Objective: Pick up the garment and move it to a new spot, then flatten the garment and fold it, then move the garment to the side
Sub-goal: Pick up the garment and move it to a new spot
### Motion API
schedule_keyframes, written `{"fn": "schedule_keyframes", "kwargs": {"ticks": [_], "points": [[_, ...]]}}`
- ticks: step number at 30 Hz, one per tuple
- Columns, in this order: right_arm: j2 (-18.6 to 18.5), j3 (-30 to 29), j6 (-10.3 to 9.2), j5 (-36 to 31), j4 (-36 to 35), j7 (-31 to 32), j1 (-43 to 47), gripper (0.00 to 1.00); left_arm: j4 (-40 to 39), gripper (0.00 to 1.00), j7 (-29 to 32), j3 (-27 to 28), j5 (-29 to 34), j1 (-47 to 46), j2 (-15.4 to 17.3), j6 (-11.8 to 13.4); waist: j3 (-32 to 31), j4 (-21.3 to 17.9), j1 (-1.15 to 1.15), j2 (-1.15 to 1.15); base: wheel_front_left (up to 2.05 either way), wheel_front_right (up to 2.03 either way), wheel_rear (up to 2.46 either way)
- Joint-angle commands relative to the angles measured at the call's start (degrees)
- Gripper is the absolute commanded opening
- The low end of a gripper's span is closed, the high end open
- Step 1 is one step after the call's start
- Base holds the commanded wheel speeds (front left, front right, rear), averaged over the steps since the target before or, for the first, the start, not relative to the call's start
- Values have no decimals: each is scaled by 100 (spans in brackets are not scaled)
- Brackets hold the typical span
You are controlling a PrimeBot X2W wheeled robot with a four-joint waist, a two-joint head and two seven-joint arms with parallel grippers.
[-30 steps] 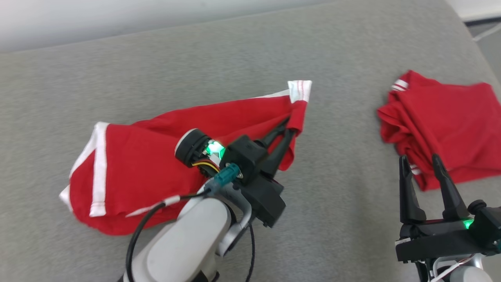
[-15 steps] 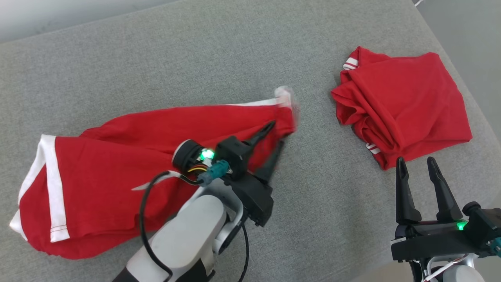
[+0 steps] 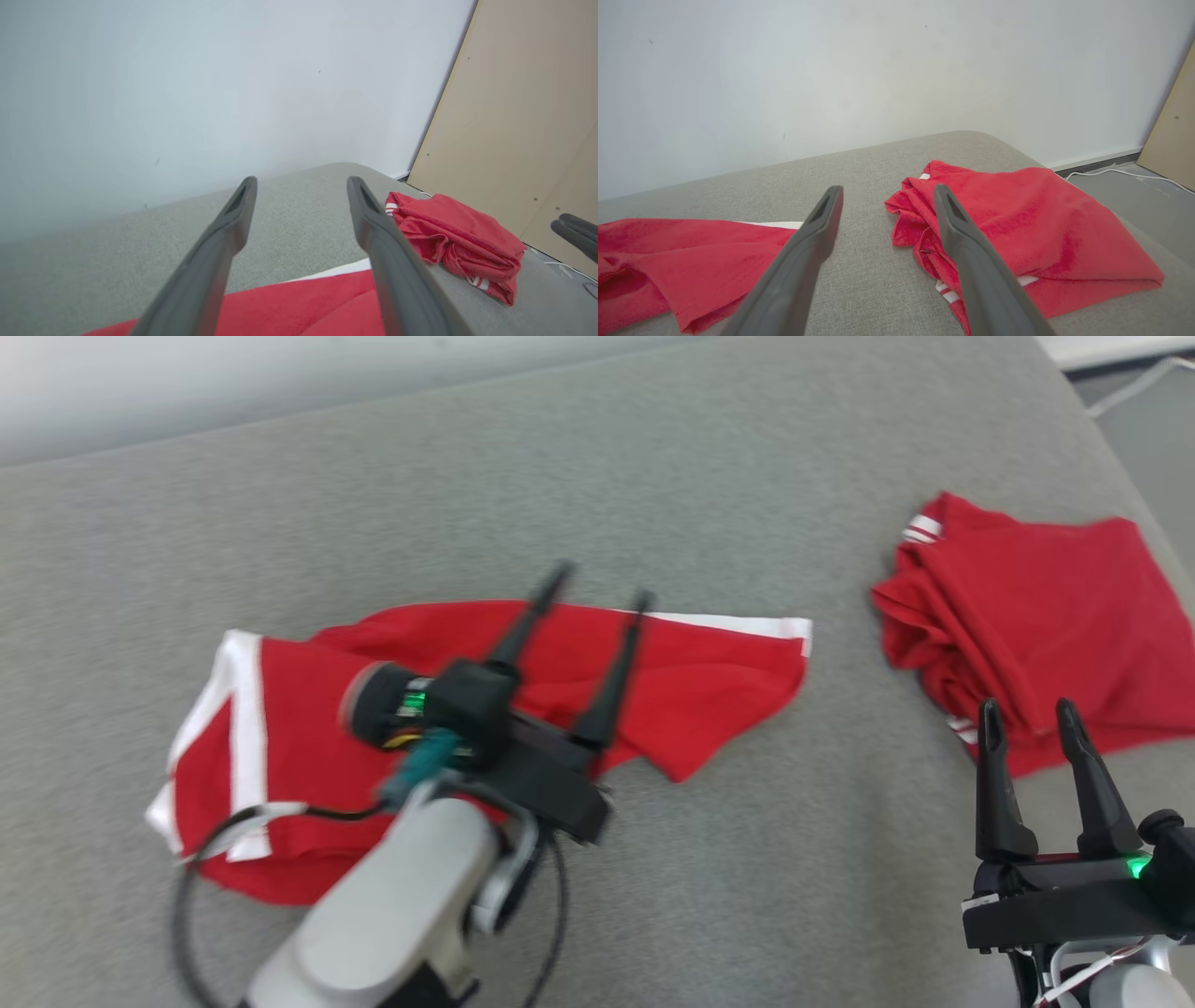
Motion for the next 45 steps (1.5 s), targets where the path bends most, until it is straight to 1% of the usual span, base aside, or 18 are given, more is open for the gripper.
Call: {"fn": "schedule_keyframes", "kwargs": {"ticks": [1, 5, 9, 12, 16, 19, 24, 27, 30, 35, 37, 40, 44, 45], "points": [[-41, -12, -4, -41, -20, 20, 64, 100, -56, 100, -34, 68, 62, 117, 67, 50, -196, 327, 0, 0, 0, 0, 0], [-91, 10, -4, -65, -126, 96, 80, 100, -438, 100, -87, 614, -9, 376, 333, 301, -287, 593, 0, 0, 0, 0, 0], [-138, 82, -4, -95, -163, 156, 86, 100, -841, 100, -104, 1290, 88, 756, 614, 478, -385, 762, 0, 0, 0, 0, 0], [-177, 111, -4, -119, -145, 175, 122, 100, -1127, 100, -95, 1794, 183, 1140, 837, 462, -473, 852, 0, 0, 0, 0, 0], [-209, 150, -4, -145, -112, 194, 152, 100, -1424, 100, -96, 2352, 374, 1689, 1087, 359, -613, 940, 0, 0, 0, 0, 0], [-205, 143, -4, -157, -113, 216, 213, 100, -1603, 100, -97, 2747, 474, 2120, 1181, 329, -696, 1003, 0, 0, 0, 0, 0], [-197, 174, -4, -198, -85, 233, 315, 100, -1896, 100, -96, 3414, 634, 2814, 1150, 234, -878, 1082, 0, 0, 0, 0, 0], [-253, 215, -4, -225, -22, 276, 410, 100, -1978, 100, -96, 3545, 775, 3212, 1114, 129, -1005, 1127, 0, 0, 0, 0, 0], [-333, 355, -4, -260, 20, 320, 523, 100, -2021, 100, -98, 3519, 949, 3672, 1051, 58, -1165, 1173, 0, 0, 0, 0, 0], [-368, 495, -4, -285, -13, 367, 709, 100, -2077, 100, -97, 3453, 1093, 4135, 999, 55, -1382, 1208, 0, 0, 0, 0, 0], [-368, 495, -4, -285, -13, 367, 709, 100, -2077, 100, -97, 3453, 1093, 4135, 999, 55, -1382, 1208, 0, 0, 0, 0, 0], [-327, 596, -4, -348, -121, 457, 921, 100, -2045, 100, -97, 3396, 1109, 4419, 1042, -28, -1559, 1232, 0, 0, 0, 0, 0], [-275, 604, -4, -382, -213, 540, 1014, 100, -1992, 100, -92, 3357, 1108, 4518, 1091, -70, -1624, 1241, 0, 0, 0, 0, 0], [-261, 601, -4, -400, -263, 586, 1063, 100, -1981, 100, -78, 3307, 1083, 4549, 1102, -125, -1652, 1240, 0, 0, 0, 0, 0]]}}
